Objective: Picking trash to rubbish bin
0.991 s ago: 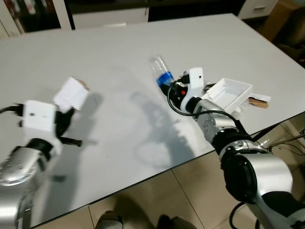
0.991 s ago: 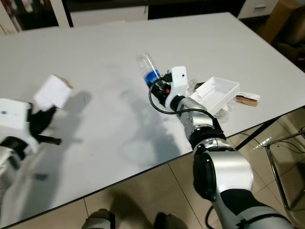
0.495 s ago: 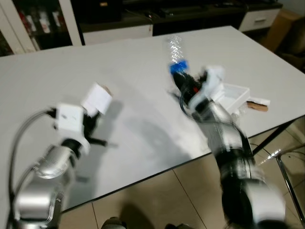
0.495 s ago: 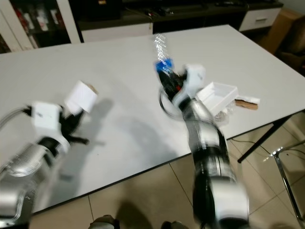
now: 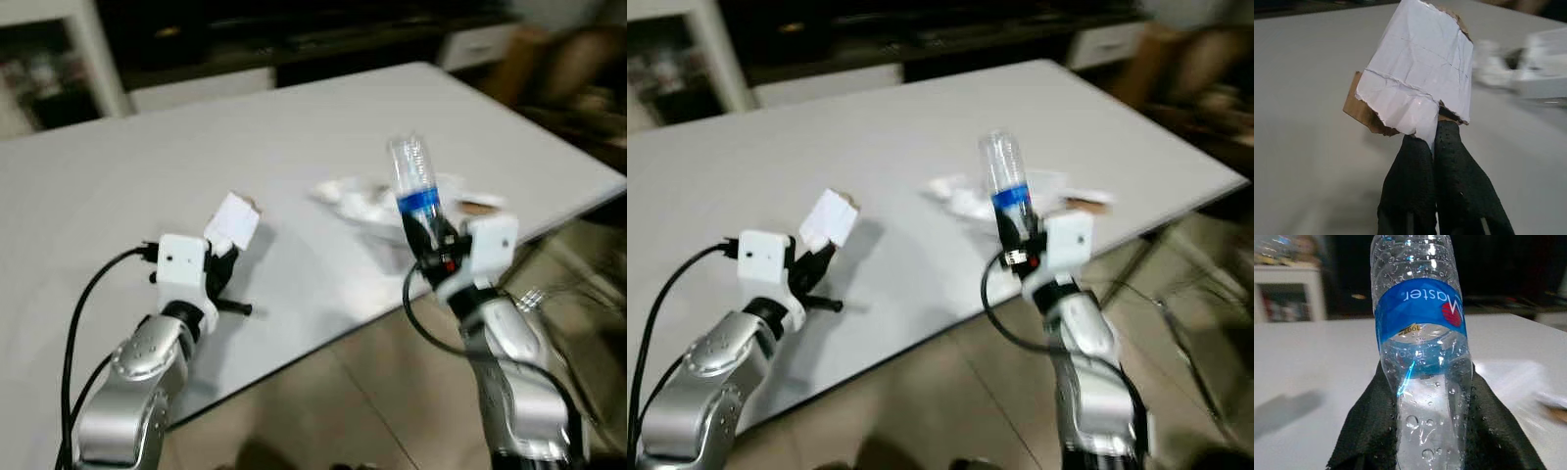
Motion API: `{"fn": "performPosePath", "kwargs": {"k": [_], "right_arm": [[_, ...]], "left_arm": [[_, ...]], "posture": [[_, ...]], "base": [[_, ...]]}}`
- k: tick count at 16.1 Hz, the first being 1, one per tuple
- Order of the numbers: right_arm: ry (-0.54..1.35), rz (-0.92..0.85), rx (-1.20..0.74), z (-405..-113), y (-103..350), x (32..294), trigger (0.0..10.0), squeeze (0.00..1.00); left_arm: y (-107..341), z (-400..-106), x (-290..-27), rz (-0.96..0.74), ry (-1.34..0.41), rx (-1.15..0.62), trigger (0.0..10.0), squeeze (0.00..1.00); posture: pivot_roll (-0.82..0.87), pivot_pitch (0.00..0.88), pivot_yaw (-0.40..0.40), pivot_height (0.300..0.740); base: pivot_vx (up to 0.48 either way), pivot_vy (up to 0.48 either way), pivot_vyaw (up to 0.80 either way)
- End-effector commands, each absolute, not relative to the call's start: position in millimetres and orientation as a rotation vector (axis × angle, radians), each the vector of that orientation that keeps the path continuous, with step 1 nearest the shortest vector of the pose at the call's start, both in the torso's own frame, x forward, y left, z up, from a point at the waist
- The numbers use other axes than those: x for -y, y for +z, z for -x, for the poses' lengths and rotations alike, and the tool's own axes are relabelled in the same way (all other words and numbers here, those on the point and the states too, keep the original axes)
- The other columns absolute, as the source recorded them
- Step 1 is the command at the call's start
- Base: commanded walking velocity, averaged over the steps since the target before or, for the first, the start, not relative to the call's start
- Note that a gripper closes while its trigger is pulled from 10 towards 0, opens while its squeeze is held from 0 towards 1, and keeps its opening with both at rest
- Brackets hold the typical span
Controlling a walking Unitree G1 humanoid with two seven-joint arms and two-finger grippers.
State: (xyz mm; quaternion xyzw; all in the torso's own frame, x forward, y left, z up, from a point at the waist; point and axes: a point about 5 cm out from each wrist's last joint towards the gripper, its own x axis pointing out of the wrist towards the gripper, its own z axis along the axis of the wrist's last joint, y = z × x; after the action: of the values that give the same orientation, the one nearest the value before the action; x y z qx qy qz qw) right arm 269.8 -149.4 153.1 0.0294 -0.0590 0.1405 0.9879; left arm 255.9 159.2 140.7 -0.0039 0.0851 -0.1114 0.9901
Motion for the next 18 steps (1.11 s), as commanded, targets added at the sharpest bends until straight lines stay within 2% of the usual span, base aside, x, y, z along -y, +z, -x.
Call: {"fn": "performPosePath", "kwargs": {"k": [1,5,9,18], "right_arm": [[0.219,-0.046,0.119,-263,163,156,10.0,0.0],[0.215,-0.047,0.076,-257,161,146,10.0,0.0],[0.25,-0.048,-0.042,-255,143,136,10.0,0.0],[0.134,-0.029,-0.198,-250,118,153,10.0,0.0]], "left_arm": [[145,-262,-151,0.027,-0.264,-0.158,10.0,0.0],[152,-270,-152,-0.044,-0.223,-0.092,10.0,0.0],[135,-248,-149,-0.018,-0.239,-0.148,10.0,0.0],[126,-254,-145,-0.094,-0.282,-0.157,10.0,0.0]], "posture": [[-0.07,0.004,-0.049,0.74],[-0.06,0.008,-0.061,0.74],[-0.03,0.003,-0.078,0.74],[-0.07,0.03,-0.043,0.74]], "base": [[0.0,0.0,-0.8],[0.0,0.0,-0.8],[0.0,0.0,-0.8],[0.0,0.0,-0.8]]}}
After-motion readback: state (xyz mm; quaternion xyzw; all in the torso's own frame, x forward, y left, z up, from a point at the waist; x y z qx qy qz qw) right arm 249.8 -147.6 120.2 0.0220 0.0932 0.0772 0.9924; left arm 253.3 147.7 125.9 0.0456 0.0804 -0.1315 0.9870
